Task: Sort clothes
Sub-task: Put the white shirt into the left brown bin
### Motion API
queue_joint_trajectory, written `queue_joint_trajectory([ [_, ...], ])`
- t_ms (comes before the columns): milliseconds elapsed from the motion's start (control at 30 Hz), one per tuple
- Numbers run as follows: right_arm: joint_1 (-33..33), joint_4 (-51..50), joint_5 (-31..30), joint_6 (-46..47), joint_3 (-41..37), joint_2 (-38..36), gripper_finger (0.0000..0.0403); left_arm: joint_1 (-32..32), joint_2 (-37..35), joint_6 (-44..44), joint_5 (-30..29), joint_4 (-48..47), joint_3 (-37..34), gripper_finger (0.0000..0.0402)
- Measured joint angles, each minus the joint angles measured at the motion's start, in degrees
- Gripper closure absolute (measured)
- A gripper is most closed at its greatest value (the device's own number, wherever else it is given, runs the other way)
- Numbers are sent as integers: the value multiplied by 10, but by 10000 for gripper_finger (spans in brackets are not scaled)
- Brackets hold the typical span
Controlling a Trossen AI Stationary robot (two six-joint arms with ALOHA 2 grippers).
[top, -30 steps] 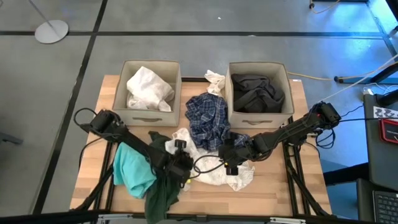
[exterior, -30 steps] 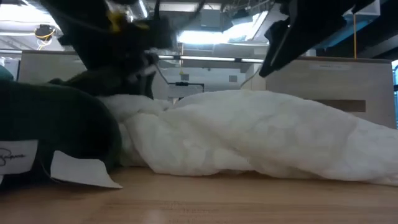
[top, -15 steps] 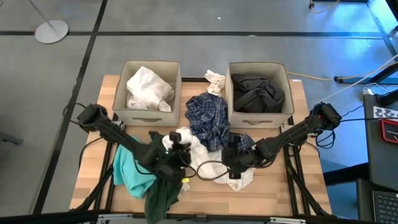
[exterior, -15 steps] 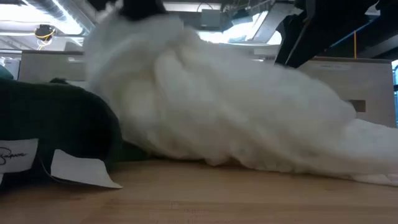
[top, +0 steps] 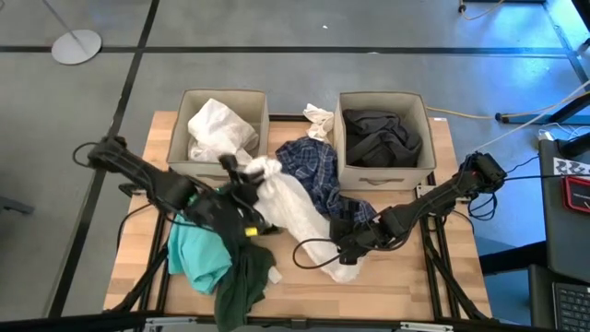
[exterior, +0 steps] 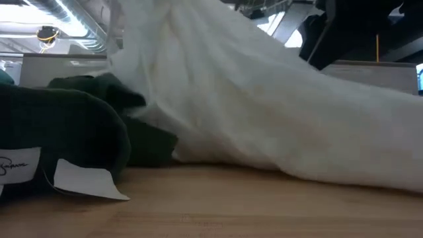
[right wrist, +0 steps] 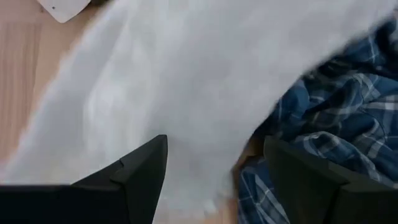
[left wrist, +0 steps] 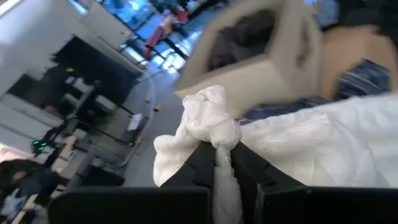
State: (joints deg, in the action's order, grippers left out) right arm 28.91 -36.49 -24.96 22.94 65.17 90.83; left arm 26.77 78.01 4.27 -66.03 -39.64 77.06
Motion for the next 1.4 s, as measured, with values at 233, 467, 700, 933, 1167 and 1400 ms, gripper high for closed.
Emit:
queue_joint_trajectory([
  [233,0,4,0,7,0,0,134,-37,-81,154,-36,116,0,386],
  [467,0,6,0,11,0,0,134,-69,-142,416,-43,365,1,388],
  [700,0,9,0,10,0,0,134,-105,-177,690,-43,632,5,388],
  [933,0,10,0,9,0,0,134,-176,-209,713,-37,613,24,389],
  [1167,0,11,-1,8,0,0,134,-269,-222,631,-32,492,24,389],
  [1400,0,31,-1,-5,0,0,134,-391,-217,407,23,236,24,388],
])
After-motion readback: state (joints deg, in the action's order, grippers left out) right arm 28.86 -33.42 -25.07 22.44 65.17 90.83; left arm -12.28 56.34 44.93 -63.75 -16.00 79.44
